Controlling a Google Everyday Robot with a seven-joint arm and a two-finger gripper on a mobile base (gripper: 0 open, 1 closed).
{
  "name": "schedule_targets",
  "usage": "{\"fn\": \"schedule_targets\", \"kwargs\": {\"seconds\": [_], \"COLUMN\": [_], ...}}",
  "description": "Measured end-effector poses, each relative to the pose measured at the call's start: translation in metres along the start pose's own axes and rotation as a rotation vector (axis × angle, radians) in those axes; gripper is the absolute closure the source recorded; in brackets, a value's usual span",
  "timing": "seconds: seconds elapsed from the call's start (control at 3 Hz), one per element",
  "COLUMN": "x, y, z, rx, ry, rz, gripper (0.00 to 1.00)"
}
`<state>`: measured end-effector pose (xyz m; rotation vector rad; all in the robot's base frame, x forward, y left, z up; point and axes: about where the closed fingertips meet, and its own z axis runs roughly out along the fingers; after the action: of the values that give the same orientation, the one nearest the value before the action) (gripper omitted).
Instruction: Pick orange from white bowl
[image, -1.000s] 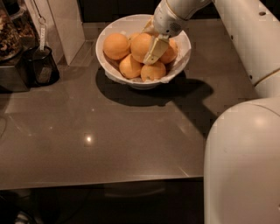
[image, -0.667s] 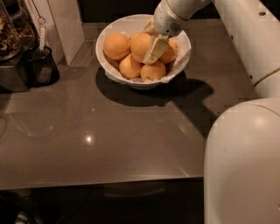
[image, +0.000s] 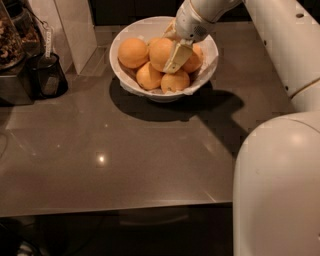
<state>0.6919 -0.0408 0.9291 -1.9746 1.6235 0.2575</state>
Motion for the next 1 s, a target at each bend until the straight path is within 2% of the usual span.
{"fn": "schedule_targets", "kwargs": {"seconds": [0.33, 0.67, 1.0], "x": [0.0, -0.005, -0.009], "y": [0.0, 0.008, 0.031], "z": [0.0, -0.013, -0.039], "rx": [0.0, 0.011, 0.027], "ry": [0.0, -0.007, -0.009], "rz": [0.0, -0.034, -0.066], "gripper": [1.0, 1.0, 1.0]}}
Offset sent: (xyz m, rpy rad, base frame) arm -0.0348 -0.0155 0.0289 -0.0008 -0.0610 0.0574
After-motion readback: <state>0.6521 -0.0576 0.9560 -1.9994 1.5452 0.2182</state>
